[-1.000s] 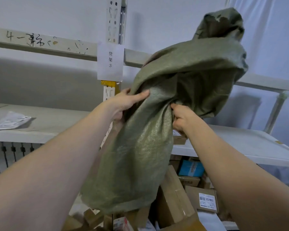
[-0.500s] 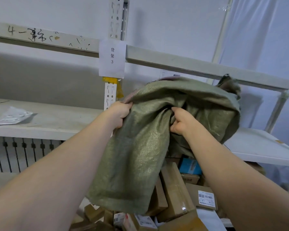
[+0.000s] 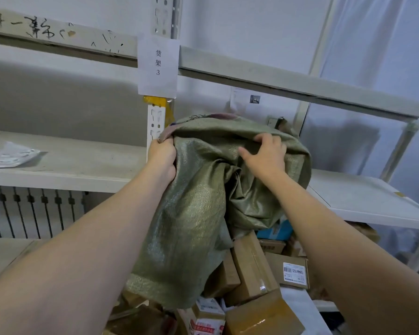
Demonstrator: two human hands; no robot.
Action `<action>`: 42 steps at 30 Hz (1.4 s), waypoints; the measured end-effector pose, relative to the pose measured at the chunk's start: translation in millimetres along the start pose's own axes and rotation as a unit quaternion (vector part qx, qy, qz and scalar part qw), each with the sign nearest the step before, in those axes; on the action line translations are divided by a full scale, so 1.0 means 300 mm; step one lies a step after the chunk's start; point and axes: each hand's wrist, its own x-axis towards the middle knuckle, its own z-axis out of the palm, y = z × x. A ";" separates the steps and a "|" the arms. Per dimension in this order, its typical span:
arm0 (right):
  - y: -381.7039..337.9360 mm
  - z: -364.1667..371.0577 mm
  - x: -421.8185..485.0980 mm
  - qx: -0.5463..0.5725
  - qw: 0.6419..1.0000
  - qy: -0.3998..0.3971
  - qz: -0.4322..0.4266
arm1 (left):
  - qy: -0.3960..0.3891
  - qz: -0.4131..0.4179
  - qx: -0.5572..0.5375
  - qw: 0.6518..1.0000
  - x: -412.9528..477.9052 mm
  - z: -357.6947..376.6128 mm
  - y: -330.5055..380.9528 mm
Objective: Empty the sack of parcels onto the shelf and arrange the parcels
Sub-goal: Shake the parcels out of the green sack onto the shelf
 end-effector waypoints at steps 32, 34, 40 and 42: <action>-0.073 0.134 -0.161 -0.325 0.926 -0.017 -0.190 | 0.030 -0.083 -0.327 0.941 -0.062 -0.050 -0.061; -0.072 0.122 -0.145 -0.254 0.956 -0.109 -0.094 | 0.036 -0.091 -0.342 0.934 -0.068 -0.054 -0.062; -0.039 0.134 -0.154 0.022 0.977 -0.207 0.047 | 0.013 -0.136 -0.353 0.926 -0.030 -0.092 -0.129; -0.051 0.155 -0.156 0.123 0.972 -0.171 0.109 | -0.002 -0.150 -0.324 0.934 -0.024 -0.104 -0.146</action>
